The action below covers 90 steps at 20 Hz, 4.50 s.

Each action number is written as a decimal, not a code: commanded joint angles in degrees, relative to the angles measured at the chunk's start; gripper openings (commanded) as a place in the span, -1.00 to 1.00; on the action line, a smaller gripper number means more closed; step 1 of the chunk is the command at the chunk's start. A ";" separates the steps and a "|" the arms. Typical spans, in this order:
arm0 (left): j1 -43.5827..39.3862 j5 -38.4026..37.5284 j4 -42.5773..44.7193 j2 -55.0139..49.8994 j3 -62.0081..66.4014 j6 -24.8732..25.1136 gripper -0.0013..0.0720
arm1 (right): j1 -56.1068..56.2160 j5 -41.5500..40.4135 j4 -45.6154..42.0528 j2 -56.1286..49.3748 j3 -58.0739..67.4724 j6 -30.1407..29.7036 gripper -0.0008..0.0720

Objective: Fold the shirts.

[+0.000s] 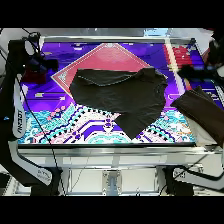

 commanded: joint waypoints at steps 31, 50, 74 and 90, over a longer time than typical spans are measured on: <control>0.52 39.87 -47.95 27.45 -66.77 -4.04 0.32 | 5.46 -28.17 41.75 20.33 -63.39 4.02 0.33; 0.52 38.18 -52.65 27.45 -66.79 2.16 0.32 | 9.20 -34.67 50.73 9.66 -56.68 -2.16 0.07; 0.37 47.01 -68.54 15.15 -66.79 -13.05 0.32 | 12.02 -20.76 52.00 3.54 -42.29 -8.61 -0.91; -0.31 54.62 -86.77 14.69 -65.44 -1.60 -0.31 | 12.02 -22.71 51.98 8.24 -42.29 -9.70 -0.91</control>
